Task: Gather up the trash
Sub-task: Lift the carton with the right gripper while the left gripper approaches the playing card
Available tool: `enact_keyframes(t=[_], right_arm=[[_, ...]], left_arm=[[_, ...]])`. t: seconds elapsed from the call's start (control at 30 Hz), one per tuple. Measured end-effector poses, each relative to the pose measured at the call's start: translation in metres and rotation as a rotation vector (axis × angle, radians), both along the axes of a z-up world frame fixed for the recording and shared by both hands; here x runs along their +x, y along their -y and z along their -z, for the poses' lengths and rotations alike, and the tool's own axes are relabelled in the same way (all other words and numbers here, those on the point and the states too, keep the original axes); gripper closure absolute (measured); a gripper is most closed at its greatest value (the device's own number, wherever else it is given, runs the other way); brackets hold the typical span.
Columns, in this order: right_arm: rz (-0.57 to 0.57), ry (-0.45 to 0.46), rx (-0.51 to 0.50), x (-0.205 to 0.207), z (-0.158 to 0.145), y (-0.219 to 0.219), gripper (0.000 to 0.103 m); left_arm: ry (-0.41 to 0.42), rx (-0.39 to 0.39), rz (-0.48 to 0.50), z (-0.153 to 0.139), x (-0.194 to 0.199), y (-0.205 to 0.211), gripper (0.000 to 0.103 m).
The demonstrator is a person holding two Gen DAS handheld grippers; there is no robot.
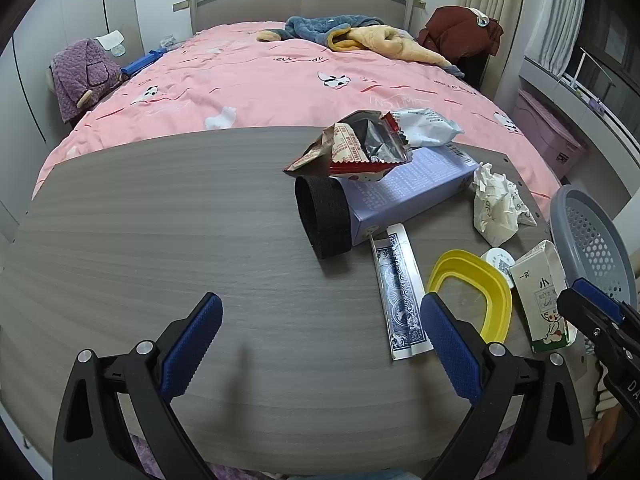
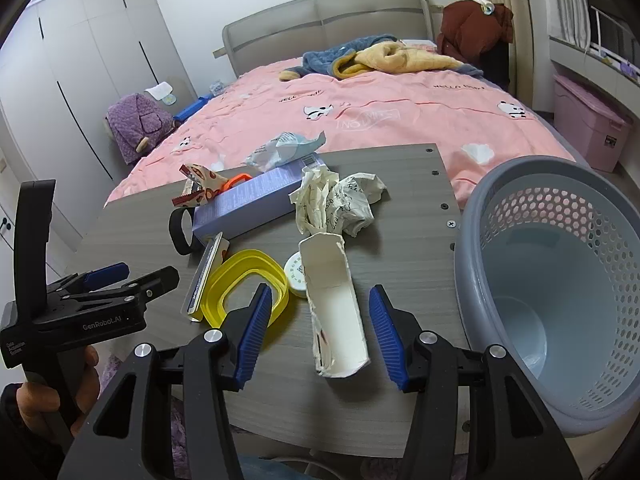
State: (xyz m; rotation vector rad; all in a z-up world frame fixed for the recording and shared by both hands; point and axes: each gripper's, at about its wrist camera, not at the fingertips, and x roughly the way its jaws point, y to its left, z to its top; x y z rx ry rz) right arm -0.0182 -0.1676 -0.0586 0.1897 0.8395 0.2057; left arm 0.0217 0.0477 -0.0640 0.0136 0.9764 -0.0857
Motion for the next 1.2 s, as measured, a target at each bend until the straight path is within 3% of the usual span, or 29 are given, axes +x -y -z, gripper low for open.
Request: enact_keyframes(t=[0.07, 0.23, 0.3, 0.37, 0.63, 1.2], right_arm=[[-0.004, -0.015, -0.017, 0.005, 0.004, -0.002, 0.046], [-0.018, -0.058, -0.037, 0.018, 0.02, -0.007, 0.047], [-0.032, -0.071, -0.03, 0.021, 0.026, -0.009, 0.056], [-0.045, -0.083, -0.017, 0.022, 0.028, -0.011, 0.075], [-0.03, -0.045, 0.003, 0.009, 0.016, -0.005, 0.075], [-0.024, -0.043, 0.02, 0.006, 0.011, -0.003, 0.075]], left_arm=[[0.001, -0.001, 0.001, 0.0, 0.0, -0.001, 0.008], [-0.008, 0.004, 0.006, 0.003, -0.001, 0.001, 0.008], [-0.009, 0.005, 0.008, 0.003, -0.002, 0.002, 0.008], [-0.011, 0.004, 0.01, 0.004, -0.003, 0.003, 0.008], [-0.056, -0.042, 0.016, 0.013, 0.005, 0.009, 0.008], [-0.075, -0.029, -0.019, 0.027, 0.014, -0.001, 0.008]])
